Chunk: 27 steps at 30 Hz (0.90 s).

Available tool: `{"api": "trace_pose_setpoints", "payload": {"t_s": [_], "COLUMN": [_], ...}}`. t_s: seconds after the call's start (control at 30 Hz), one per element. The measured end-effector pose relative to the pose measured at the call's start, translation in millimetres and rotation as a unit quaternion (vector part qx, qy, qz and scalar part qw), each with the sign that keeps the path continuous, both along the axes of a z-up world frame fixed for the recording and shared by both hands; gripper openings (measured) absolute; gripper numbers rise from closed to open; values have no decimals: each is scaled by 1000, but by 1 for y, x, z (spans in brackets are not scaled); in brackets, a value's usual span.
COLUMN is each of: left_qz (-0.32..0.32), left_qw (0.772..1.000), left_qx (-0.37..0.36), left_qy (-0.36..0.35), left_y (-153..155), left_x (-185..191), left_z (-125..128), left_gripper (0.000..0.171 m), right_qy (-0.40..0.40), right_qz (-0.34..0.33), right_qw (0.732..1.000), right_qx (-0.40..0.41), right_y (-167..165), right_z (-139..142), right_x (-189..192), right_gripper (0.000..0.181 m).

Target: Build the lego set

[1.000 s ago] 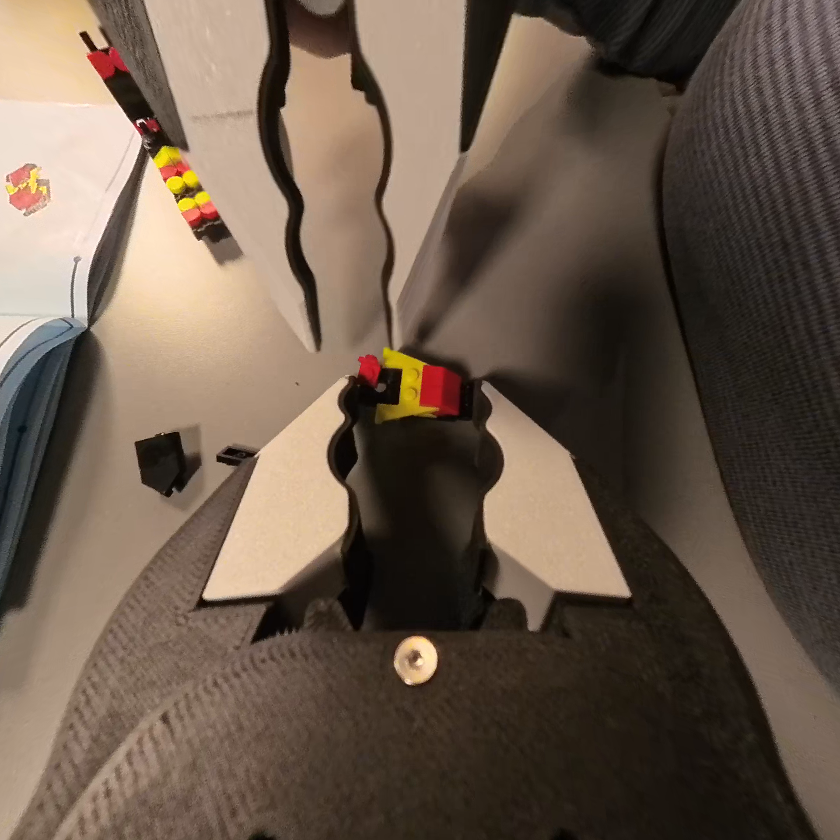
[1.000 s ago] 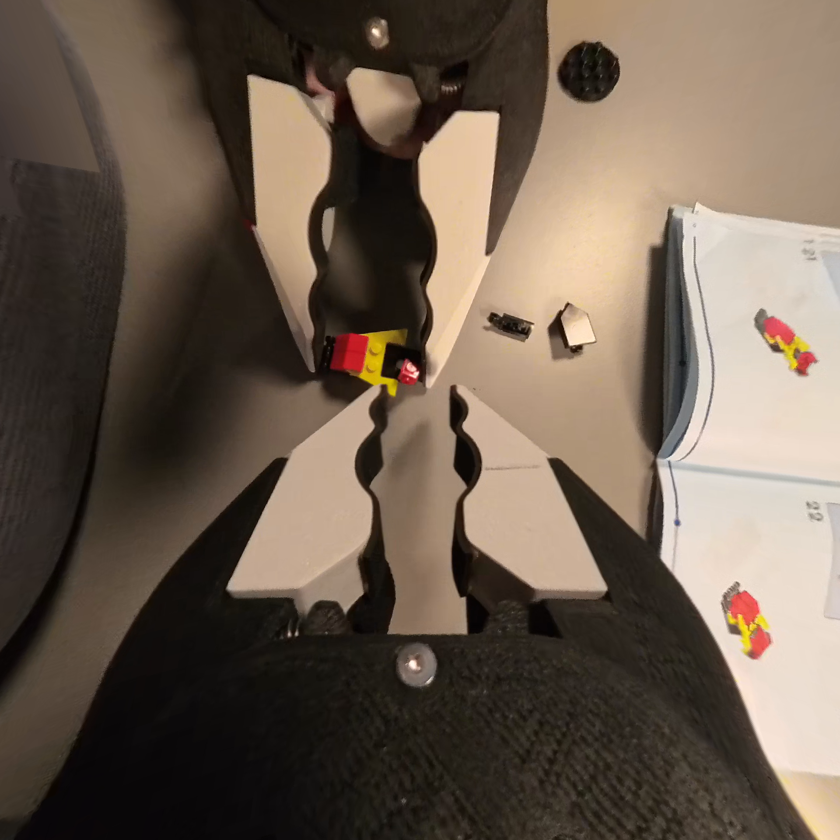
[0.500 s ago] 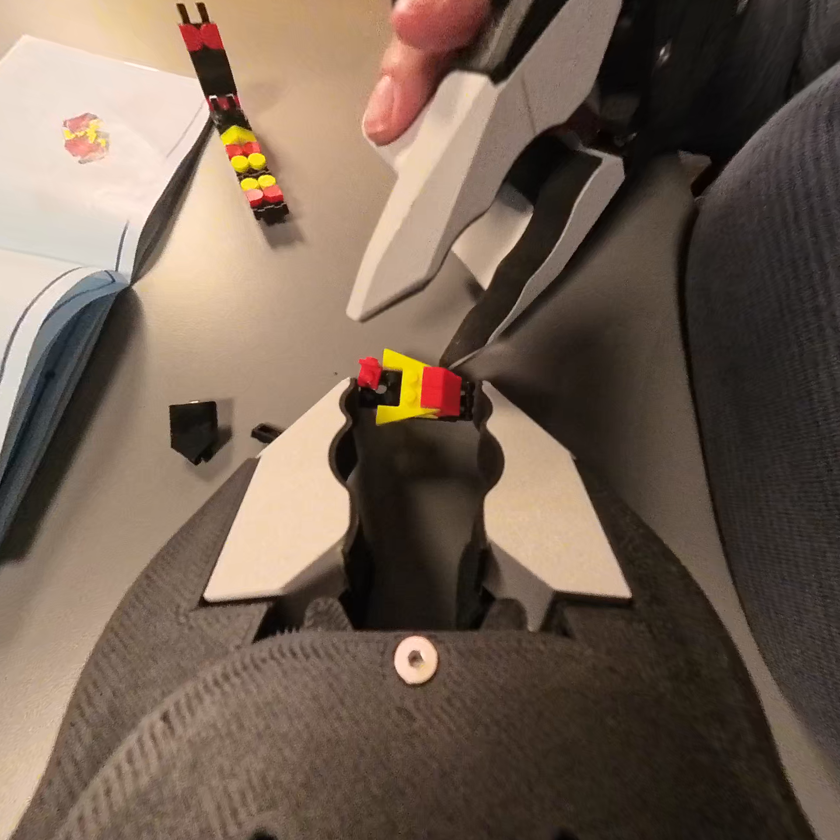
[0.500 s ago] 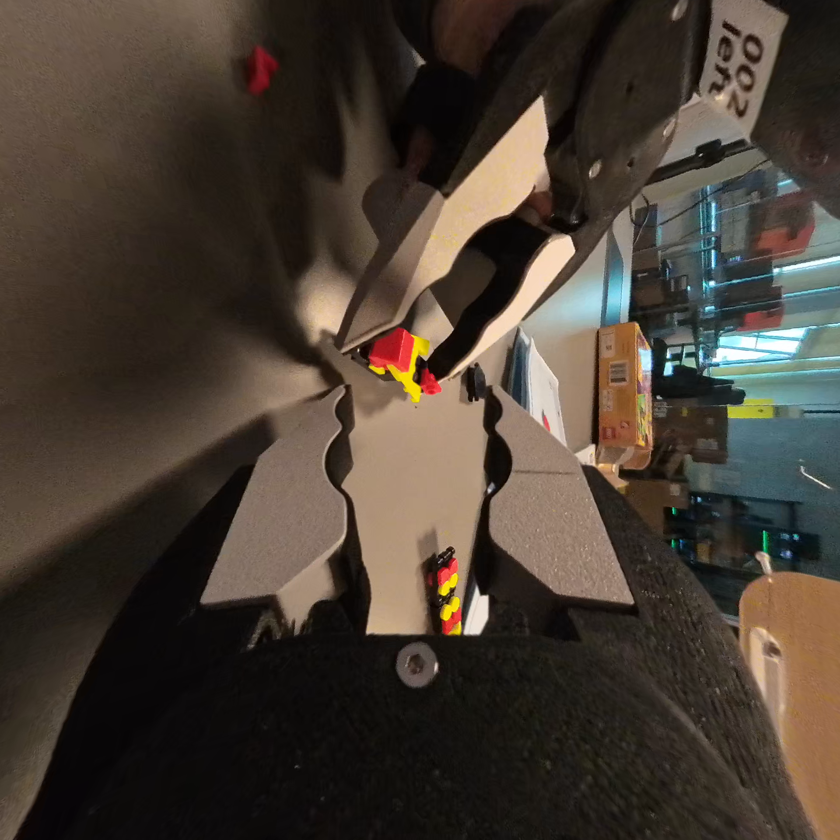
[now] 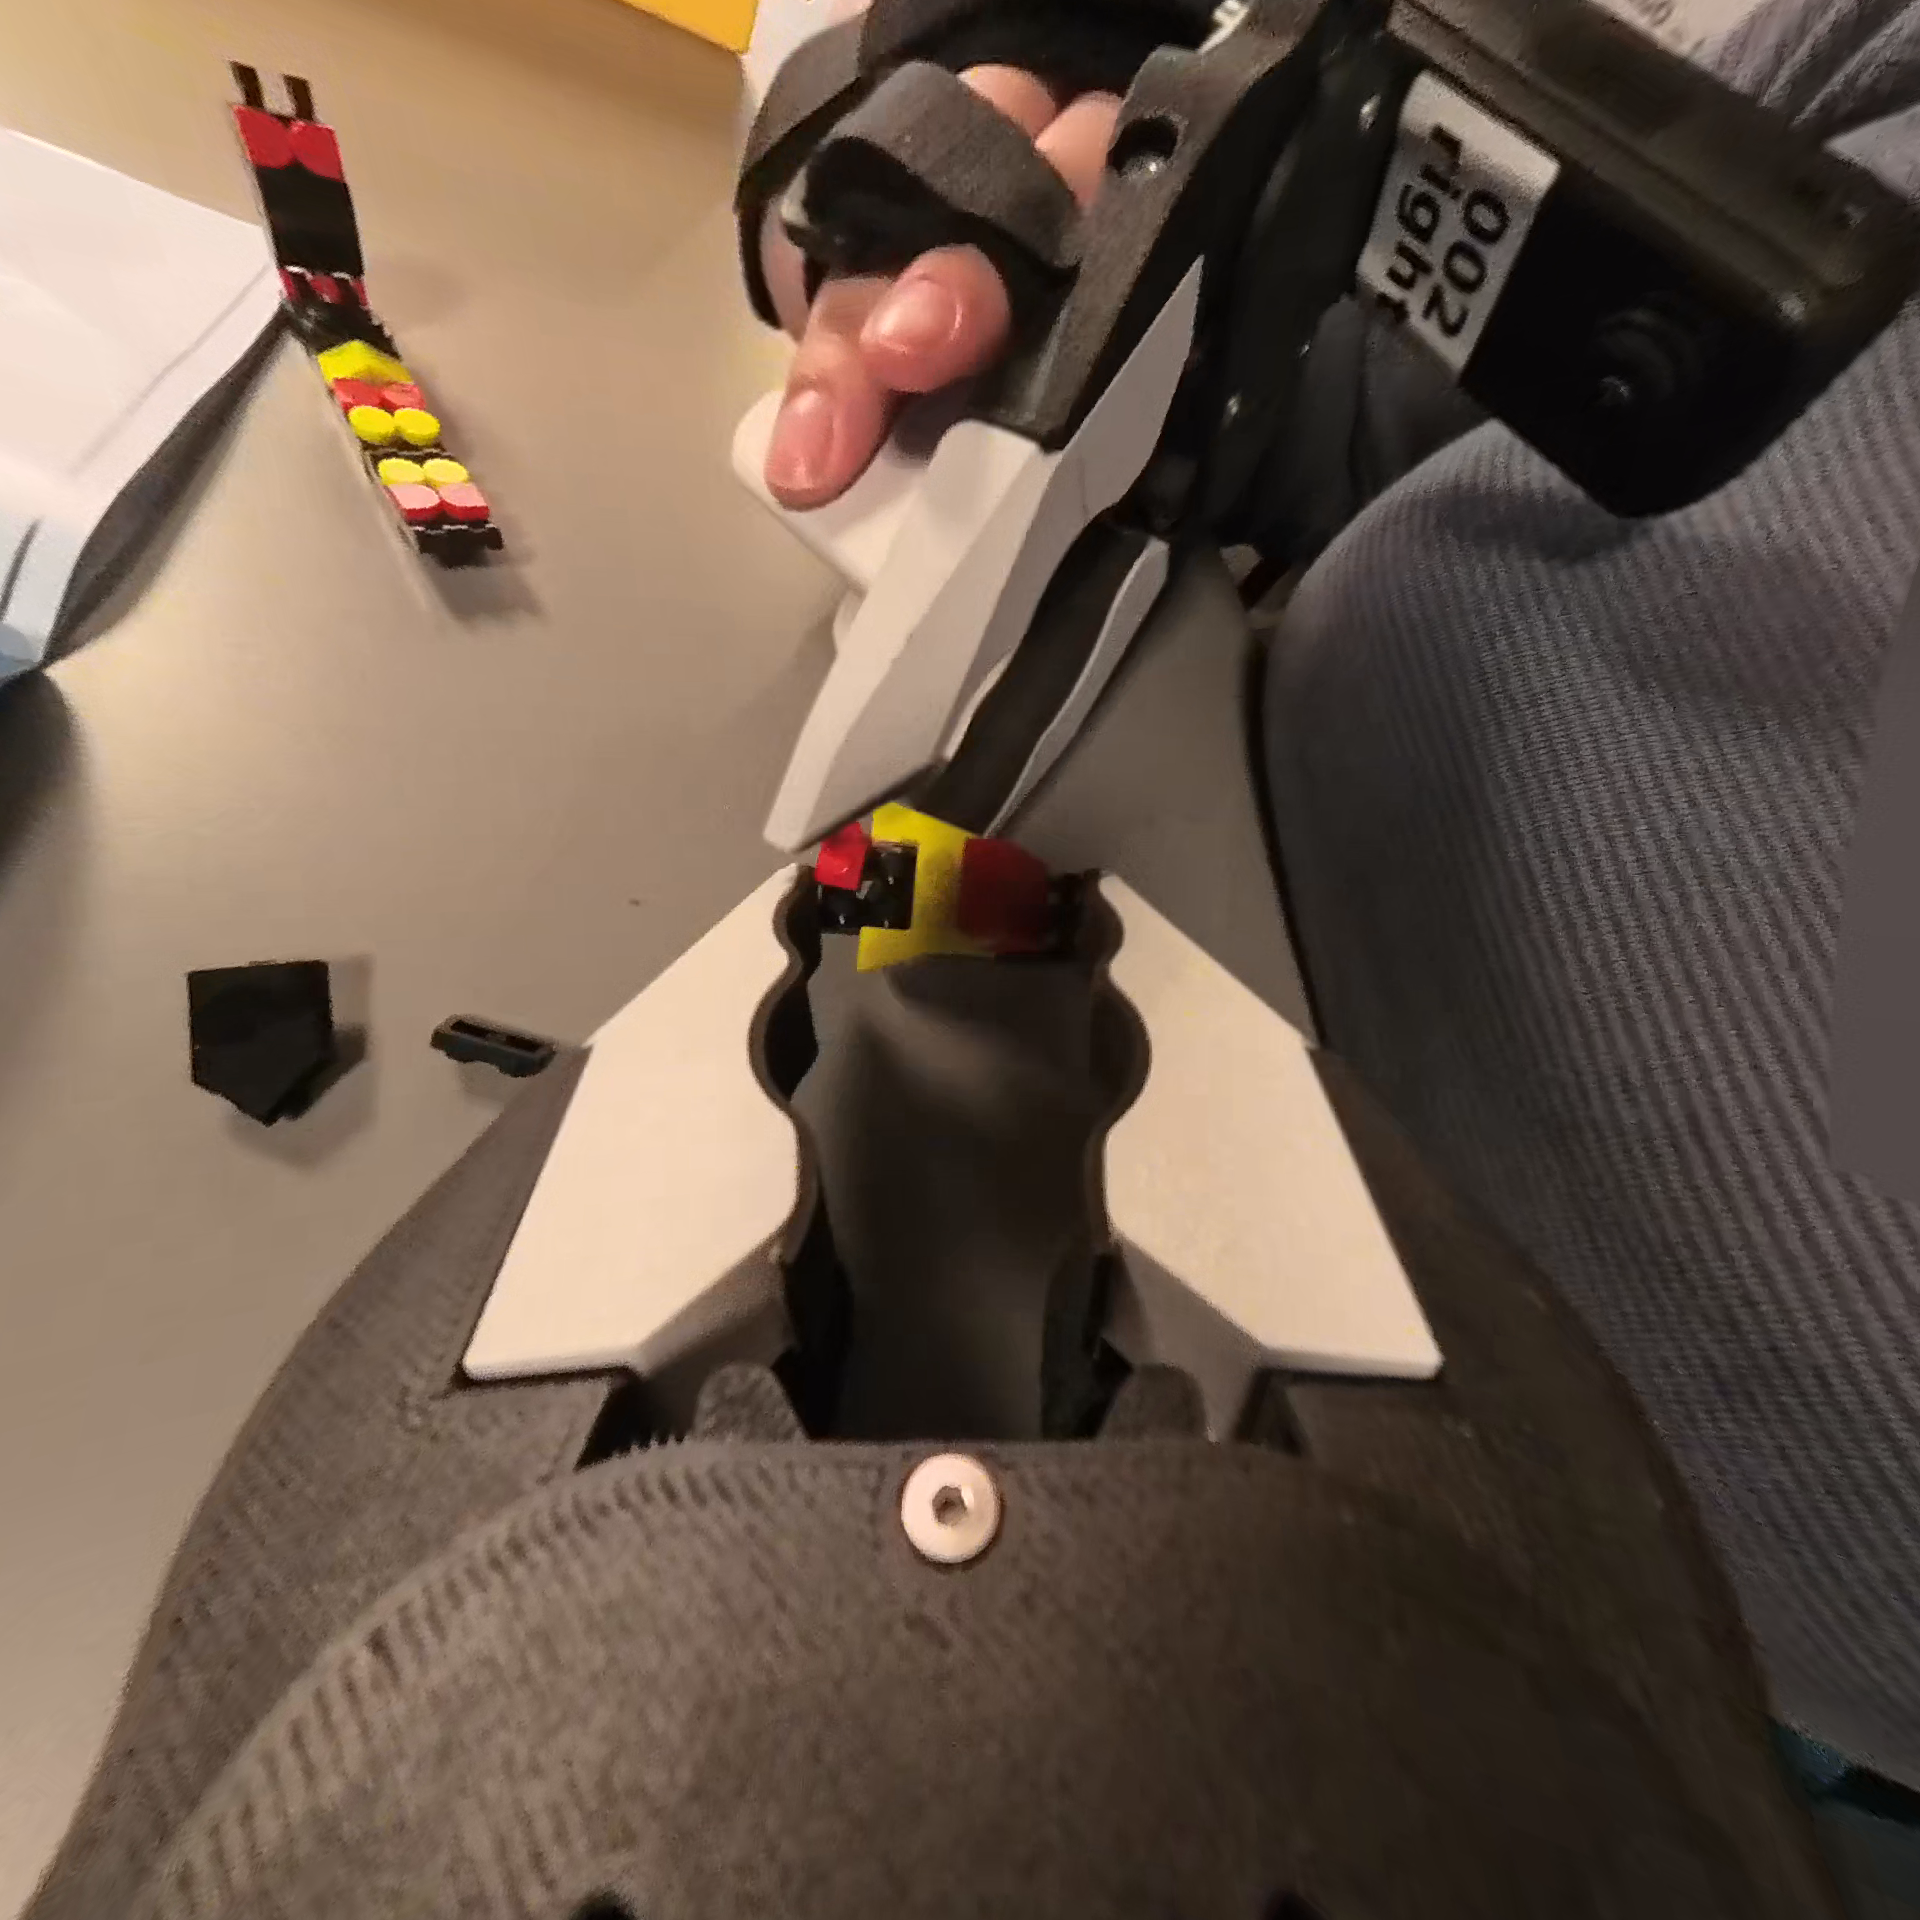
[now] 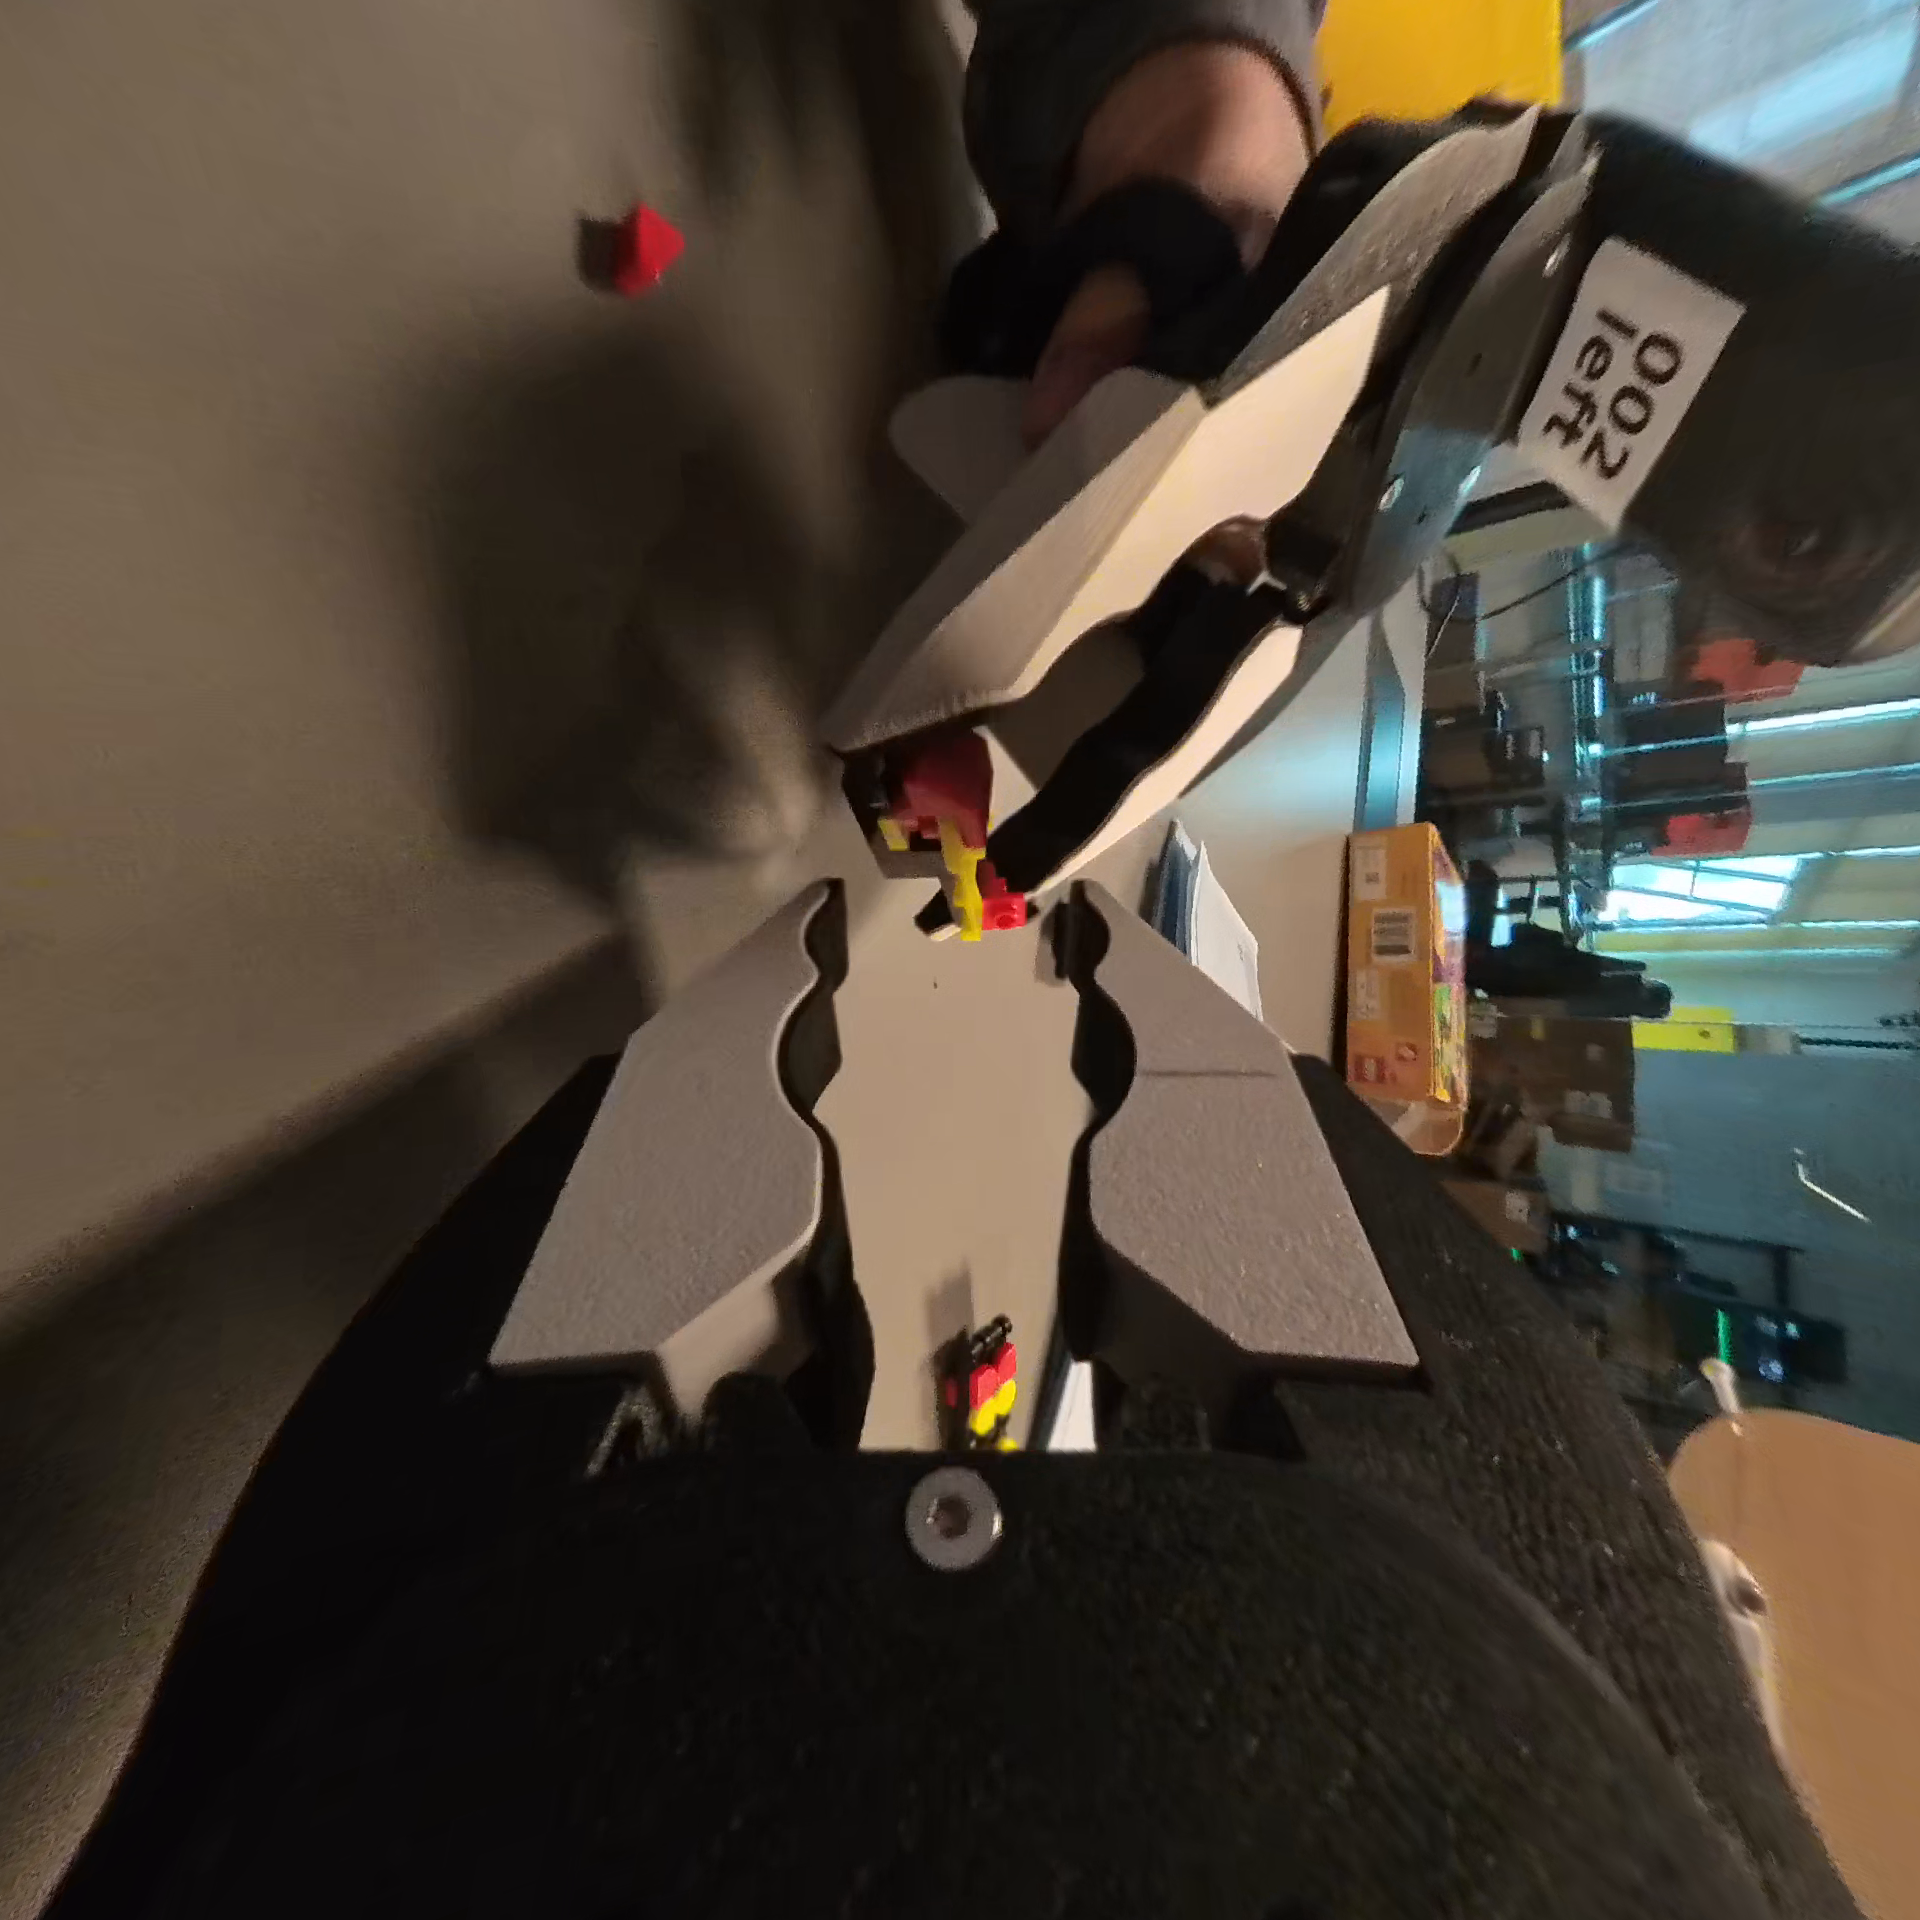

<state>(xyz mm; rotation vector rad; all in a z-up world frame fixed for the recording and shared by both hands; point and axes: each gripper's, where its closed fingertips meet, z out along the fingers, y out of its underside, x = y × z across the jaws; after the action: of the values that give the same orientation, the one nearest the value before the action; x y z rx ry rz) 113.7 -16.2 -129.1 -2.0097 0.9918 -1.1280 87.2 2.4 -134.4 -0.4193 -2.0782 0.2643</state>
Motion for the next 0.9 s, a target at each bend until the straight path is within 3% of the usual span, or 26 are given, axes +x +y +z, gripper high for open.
{"api": "trace_pose_setpoints", "payload": {"t_s": [0.43,0.9], "left_qz": [-53,-87], "left_qw": [996,991], "left_qx": [-46,-71], "left_qy": [-45,-70], "left_y": [-16,-26], "left_x": [6,9], "left_z": [7,11], "left_gripper": [50,50], "right_qy": [9,6], "right_qz": [37,52], "right_qw": [998,997], "right_qx": [-43,-62], "right_y": [-9,-16], "right_z": [6,11], "right_x": [5,9], "right_gripper": [12,9]}}
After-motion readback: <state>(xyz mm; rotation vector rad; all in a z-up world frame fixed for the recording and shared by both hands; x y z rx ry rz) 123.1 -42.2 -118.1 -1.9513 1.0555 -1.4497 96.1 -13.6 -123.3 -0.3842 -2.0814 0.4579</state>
